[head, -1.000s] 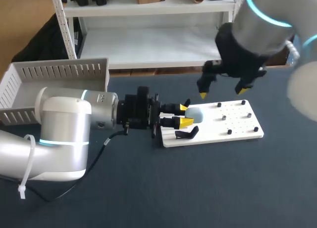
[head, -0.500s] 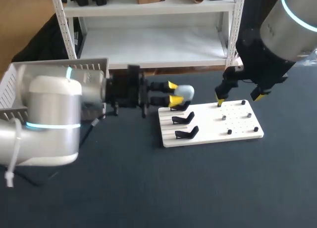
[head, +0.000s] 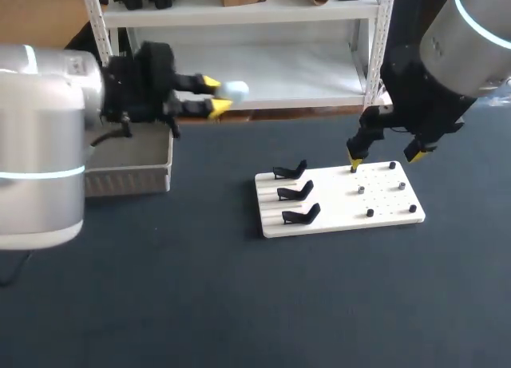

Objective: Pick up each earbud case from the left stands, insert the matching earbuds, close the lid, and place the case in the box.

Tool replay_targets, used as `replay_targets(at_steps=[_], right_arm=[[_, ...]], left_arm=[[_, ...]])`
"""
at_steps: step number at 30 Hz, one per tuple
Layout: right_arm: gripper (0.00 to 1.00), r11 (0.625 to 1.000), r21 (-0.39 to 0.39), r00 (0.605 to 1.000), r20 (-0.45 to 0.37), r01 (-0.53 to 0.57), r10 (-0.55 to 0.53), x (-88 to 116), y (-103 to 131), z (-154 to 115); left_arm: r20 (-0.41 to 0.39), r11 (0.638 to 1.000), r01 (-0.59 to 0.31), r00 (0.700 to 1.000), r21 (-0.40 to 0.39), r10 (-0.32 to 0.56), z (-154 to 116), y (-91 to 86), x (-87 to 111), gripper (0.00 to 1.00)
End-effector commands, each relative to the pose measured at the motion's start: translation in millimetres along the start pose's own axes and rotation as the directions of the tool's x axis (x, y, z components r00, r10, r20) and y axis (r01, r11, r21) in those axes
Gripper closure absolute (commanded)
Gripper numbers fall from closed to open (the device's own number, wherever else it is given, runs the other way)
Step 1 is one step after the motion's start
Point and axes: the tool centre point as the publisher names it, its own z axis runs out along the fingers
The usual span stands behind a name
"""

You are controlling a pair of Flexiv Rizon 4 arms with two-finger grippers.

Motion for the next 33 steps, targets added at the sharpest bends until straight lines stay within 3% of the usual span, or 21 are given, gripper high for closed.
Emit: replay_targets(at_steps=[1,9,16,23,33], right_arm=[[0.00,1.000,0.000,1.000,-0.001,0.001,-0.001,-0.2,0.1,0.0],[0.00,1.000,0.000,1.000,-0.001,0.001,-0.001,-0.2,0.1,0.0],[0.00,1.000,0.000,1.000,-0.001,0.001,-0.001,-0.2,0.1,0.0],[0.00,1.000,0.000,1.000,-0.001,0.001,-0.001,-0.2,0.1,0.0],[0.00,1.000,0.000,1.000,-0.001,0.001,-0.001,-0.2,0.1,0.0]], left_arm=[[-0.026,0.949,0.054,0.998,-0.312,-0.065,-24.1,7.3,10.0,1.00],[-0.102,0.897,0.075,0.986,-0.435,-0.132,-40.4,44.6,39.0,1.00],[-0.142,0.819,0.131,0.958,-0.559,-0.250,-49.5,63.2,83.9,1.00],[-0.160,0.763,0.183,0.923,-0.620,-0.351,-63.7,69.0,134.8,1.00],[-0.151,0.700,0.228,0.888,-0.677,-0.435,-92.1,75.0,181.7,1.00]])
